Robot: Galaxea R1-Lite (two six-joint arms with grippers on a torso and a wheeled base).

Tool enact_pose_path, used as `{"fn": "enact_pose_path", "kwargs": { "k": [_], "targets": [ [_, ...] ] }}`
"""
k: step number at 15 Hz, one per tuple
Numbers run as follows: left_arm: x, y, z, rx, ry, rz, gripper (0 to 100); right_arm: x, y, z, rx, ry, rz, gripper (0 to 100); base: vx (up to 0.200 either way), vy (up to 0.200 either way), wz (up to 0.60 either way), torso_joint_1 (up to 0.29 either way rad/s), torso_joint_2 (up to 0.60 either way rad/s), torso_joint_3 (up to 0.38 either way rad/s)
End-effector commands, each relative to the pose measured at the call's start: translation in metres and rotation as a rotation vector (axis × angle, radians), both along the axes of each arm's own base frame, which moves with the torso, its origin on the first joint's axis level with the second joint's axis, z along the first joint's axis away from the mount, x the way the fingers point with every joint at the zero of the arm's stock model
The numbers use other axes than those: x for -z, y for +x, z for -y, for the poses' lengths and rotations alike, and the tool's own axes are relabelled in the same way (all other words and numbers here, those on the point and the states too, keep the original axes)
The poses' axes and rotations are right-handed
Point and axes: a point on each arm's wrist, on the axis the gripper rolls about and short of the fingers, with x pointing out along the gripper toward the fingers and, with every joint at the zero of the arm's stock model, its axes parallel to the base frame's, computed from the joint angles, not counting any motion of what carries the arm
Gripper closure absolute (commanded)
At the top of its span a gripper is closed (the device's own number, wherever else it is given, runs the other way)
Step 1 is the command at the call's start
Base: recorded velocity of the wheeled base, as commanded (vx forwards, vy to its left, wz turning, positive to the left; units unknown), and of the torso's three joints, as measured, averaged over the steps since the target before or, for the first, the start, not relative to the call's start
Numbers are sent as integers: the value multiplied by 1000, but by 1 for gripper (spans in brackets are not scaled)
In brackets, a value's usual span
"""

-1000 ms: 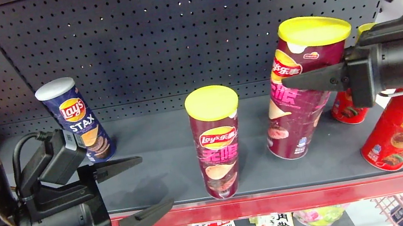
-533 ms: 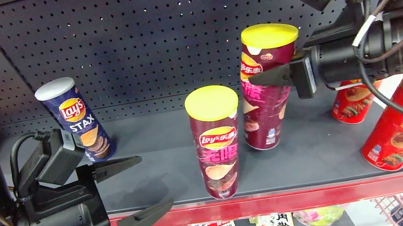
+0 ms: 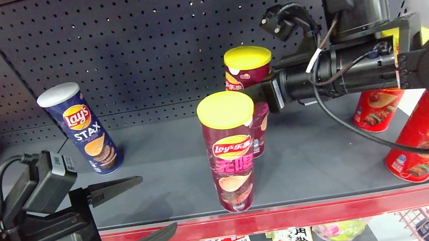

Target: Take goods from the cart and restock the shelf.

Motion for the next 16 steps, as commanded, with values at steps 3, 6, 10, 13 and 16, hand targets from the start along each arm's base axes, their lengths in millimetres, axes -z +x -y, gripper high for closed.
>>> {"fn": "enact_pose_path", "kwargs": {
  "k": [3, 6, 10, 13, 16],
  "targets": [
    [-1, -3, -1, -5, -4, 8, 0, 7, 18, -10, 4, -2, -6, 100, 0, 0, 0, 0, 0, 0],
    [-1, -3, -2, -5, -3, 7, 0, 9, 27, -15, 4, 0, -4, 100, 0, 0, 0, 0, 0, 0],
    [-1, -3, -2, -6, -3, 7, 0, 11, 32, -20, 2, 3, -5, 100, 0, 0, 0, 0, 0, 0],
    [-1, -3, -2, -6, -3, 8, 0, 12, 33, -21, 2, 2, -6, 100, 0, 0, 0, 0, 0, 0],
    [-1, -2, -1, -6, -3, 4, 0, 13, 33, -21, 2, 2, -8, 100, 0, 0, 0, 0, 0, 0]
  ]
}}
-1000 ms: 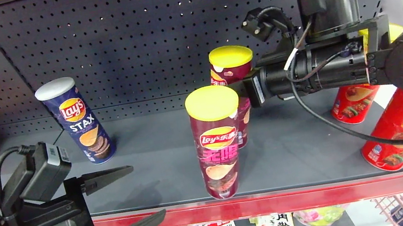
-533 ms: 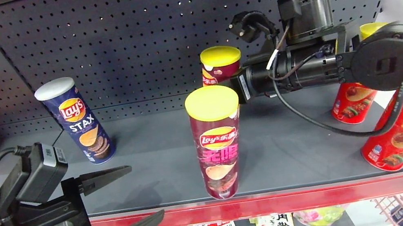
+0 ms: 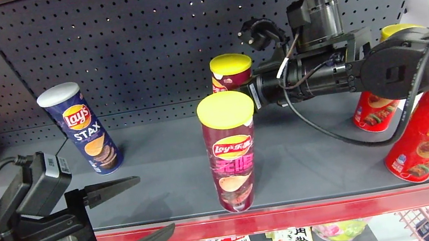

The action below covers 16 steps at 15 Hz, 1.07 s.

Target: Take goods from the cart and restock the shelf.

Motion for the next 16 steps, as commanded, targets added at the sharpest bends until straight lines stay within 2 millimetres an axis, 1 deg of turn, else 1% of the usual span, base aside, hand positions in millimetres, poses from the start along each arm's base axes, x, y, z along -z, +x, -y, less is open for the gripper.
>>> {"fn": "enact_pose_path", "kwargs": {
  "k": [1, 3, 4, 6, 9, 11, 12, 14, 16],
  "targets": [
    [1, 0, 0, 0, 2, -3, 0, -1, 0, 0, -1, 2, 3, 100, 0, 0, 0, 0, 0, 0],
    [1, 0, 0, 0, 2, -3, 0, 0, -1, -1, -3, -1, -1, 100, 0, 0, 0, 0, 0, 0],
    [1, 0, 0, 0, 2, -3, 0, 0, -1, -1, -3, 0, 0, 0, 0, 0, 0, 0, 0, 0],
    [1, 0, 0, 0, 1, -1, 0, 1, -2, -1, -2, -1, -5, 0, 0, 0, 0, 0, 0, 0],
    [1, 0, 0, 0, 1, -4, 0, -4, -7, 2, 3, 3, 4, 0, 0, 0, 0, 0, 0, 0],
    [1, 1, 0, 0, 2, -5, 0, -10, -17, 9, 3, 5, 11, 0, 0, 0, 0, 0, 0, 0],
    [1, 1, 0, 0, 2, -7, 0, -13, -25, 15, 14, 2, 12, 0, 0, 0, 0, 0, 0, 0],
    [2, 1, 1, 0, 3, -10, 0, -16, -36, 24, 40, -7, 14, 0, 0, 0, 0, 0, 0, 0],
    [2, 2, 1, -2, 5, -12, 0, -19, -53, 37, 62, -15, 14, 0, 0, 0, 0, 0, 0, 0]
  ]
}}
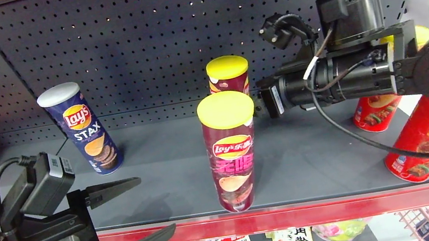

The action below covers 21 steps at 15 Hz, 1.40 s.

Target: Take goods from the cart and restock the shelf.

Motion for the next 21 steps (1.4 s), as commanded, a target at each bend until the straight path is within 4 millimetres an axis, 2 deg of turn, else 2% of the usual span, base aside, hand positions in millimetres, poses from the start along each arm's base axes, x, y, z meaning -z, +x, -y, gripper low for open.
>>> {"fn": "enact_pose_path", "kwargs": {
  "k": [1, 10, 16, 18, 21],
  "targets": [
    [0, 1, 0, -2, 1, -3, 0, -13, -21, 16, 15, 12, 27, 0, 0, 0, 0, 0, 0, 0],
    [9, 12, -6, -74, 26, -40, 0, -15, -99, 70, 65, 13, 64, 0, 0, 0, 0, 0, 0, 0],
    [25, 32, 2, -98, 73, -104, 0, -28, -167, 110, 28, 99, 189, 0, 0, 0, 0, 0, 0, 0],
    [29, 38, 4, -99, 82, -118, 0, -33, -183, 124, 68, 127, 236, 0, 0, 0, 0, 0, 0, 0],
    [35, 54, 11, -113, 124, -118, 0, -42, -197, 152, 299, 160, 313, 0, 0, 0, 0, 0, 0, 0]
  ]
}}
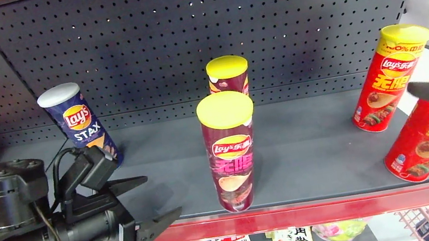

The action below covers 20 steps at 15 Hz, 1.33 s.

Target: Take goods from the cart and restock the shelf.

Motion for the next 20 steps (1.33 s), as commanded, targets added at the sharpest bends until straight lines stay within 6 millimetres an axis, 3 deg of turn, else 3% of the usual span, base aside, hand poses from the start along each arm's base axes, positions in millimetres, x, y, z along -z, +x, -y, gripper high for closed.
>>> {"fn": "enact_pose_path", "kwargs": {
  "k": [1, 6, 13, 20],
  "targets": [
    [8, 17, 9, -5, 27, -24, 0, -9, -19, 26, 166, 65, 76, 0, 0, 0, 0, 0, 0, 0],
    [12, 39, 33, 34, 37, -25, 0, -9, -25, 45, 348, 164, 70, 0, 0, 0, 0, 0, 0, 0],
    [14, 63, 49, 48, 33, -17, 0, -9, -27, 46, 358, 179, 69, 0, 0, 0, 0, 0, 0, 0],
    [15, 67, 64, 86, 29, -12, 0, -8, -27, 46, 358, 179, 67, 0, 0, 0, 0, 0, 0, 0]
  ]
}}
